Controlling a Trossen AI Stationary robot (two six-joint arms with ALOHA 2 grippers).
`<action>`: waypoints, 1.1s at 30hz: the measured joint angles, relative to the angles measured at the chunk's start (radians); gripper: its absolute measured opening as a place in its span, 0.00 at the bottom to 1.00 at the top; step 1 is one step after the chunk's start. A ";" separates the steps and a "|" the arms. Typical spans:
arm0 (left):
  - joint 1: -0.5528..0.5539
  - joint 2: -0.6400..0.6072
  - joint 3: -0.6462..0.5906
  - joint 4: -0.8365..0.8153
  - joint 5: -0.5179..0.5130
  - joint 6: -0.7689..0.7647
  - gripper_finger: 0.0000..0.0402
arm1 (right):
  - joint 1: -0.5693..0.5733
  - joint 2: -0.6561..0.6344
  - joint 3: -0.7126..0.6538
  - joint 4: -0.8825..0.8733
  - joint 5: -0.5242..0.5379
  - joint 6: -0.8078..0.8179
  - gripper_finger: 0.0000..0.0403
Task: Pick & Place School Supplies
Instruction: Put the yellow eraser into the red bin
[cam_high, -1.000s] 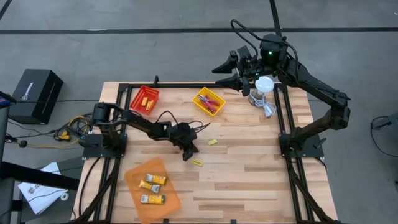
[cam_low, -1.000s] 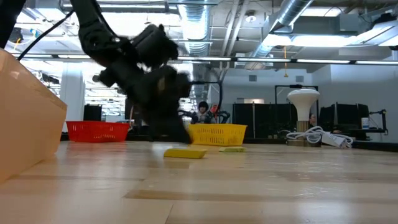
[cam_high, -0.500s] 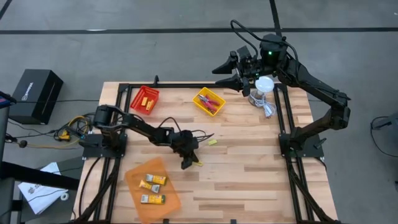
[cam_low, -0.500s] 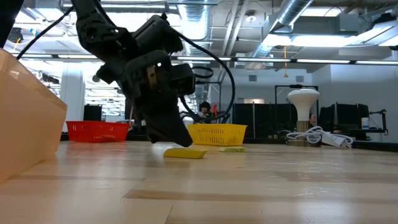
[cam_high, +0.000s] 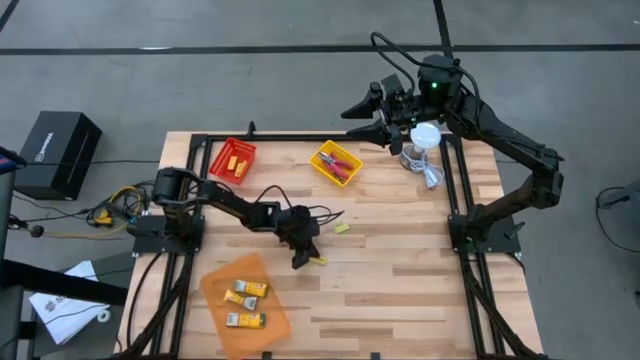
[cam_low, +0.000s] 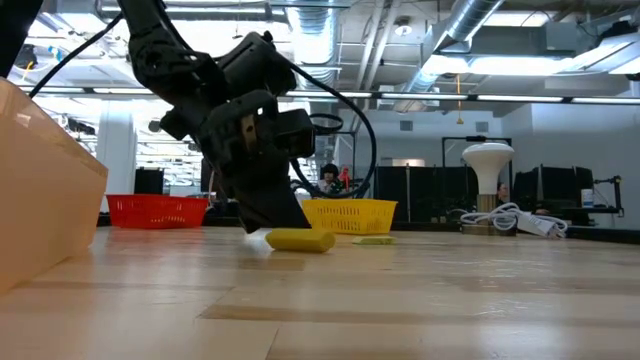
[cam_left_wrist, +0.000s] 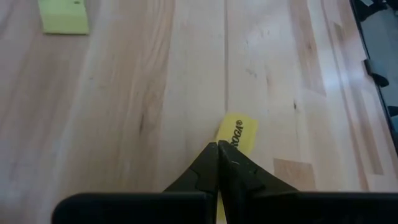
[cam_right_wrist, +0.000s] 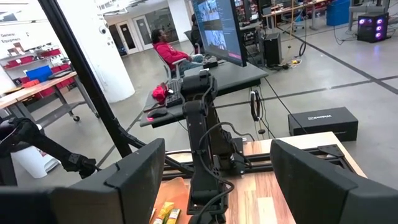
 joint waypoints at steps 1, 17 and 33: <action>0.004 0.000 -0.001 0.000 0.000 0.000 0.00 | 0.000 0.000 0.000 0.000 0.000 0.000 0.70; 0.048 0.003 -0.012 -0.019 -0.003 0.030 0.00 | -0.001 0.000 0.000 0.000 -0.012 -0.002 0.70; 0.168 -0.161 -0.003 -0.017 -0.022 -0.015 0.08 | 0.000 0.000 0.000 0.002 -0.017 0.004 0.70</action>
